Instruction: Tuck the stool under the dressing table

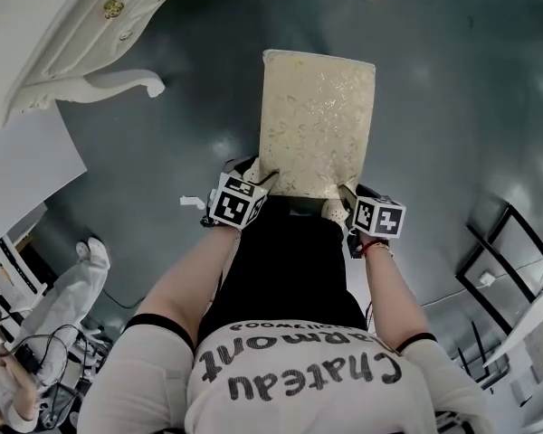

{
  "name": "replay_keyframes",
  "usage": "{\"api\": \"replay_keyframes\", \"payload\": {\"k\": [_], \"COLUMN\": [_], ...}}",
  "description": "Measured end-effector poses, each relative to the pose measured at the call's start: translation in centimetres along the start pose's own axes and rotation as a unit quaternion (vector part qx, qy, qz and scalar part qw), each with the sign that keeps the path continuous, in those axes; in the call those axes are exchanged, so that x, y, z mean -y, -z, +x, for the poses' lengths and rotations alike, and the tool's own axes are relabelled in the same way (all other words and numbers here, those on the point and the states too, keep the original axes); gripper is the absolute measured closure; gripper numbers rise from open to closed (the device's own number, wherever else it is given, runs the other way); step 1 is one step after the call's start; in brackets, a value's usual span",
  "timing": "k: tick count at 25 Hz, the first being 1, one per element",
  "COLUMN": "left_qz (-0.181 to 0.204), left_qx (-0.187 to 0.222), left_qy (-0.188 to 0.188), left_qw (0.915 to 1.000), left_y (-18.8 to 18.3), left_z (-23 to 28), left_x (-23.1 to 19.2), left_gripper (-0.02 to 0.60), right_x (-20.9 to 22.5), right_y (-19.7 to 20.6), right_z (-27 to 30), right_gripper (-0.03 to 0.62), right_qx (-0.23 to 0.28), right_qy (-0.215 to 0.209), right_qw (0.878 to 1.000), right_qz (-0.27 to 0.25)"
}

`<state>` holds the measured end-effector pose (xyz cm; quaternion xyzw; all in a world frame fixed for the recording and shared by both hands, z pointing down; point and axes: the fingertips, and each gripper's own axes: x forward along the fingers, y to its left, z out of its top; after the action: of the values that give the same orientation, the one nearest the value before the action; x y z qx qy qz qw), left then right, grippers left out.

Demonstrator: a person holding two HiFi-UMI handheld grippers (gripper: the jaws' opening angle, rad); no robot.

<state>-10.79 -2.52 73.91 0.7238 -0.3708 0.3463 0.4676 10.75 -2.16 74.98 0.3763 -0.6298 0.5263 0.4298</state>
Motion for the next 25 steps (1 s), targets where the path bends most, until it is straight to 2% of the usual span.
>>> {"api": "replay_keyframes", "payload": {"k": [6,9,12,16,20,25], "left_qz": [0.001,-0.022,-0.050,-0.055,-0.067,-0.066], "left_qx": [0.029,0.042,0.050,0.054,0.080,0.089], "left_qy": [-0.045,-0.051,-0.053,-0.056,-0.068,-0.083], "left_qw": [0.9986,0.9976,0.9961,0.9954,0.9922,0.9904], "left_y": [-3.4,-5.0,-6.1,-7.6,-10.2,-11.9], "left_z": [-2.1,-3.0,-3.5,-4.2,-5.1,-5.3], "left_x": [-5.4,-7.8,-10.5,-13.0,-15.6,-17.8], "left_gripper": [0.320,0.350,0.354,0.354,0.354,0.354], "right_x": [-4.2,-6.1,-7.8,-9.5,-11.2,-12.5], "right_y": [-5.1,-7.8,-10.2,-13.1,-17.0,-20.3], "right_z": [1.5,2.2,3.3,4.1,4.5,5.6], "right_gripper": [0.405,0.405,0.405,0.405,0.405,0.404], "right_qx": [0.028,0.042,0.044,0.055,0.077,0.066], "right_qy": [-0.004,0.000,0.006,0.010,0.003,0.001], "right_qw": [1.000,0.999,0.999,0.998,0.997,0.998], "right_qz": [0.006,0.006,-0.001,-0.001,-0.007,-0.024]}}
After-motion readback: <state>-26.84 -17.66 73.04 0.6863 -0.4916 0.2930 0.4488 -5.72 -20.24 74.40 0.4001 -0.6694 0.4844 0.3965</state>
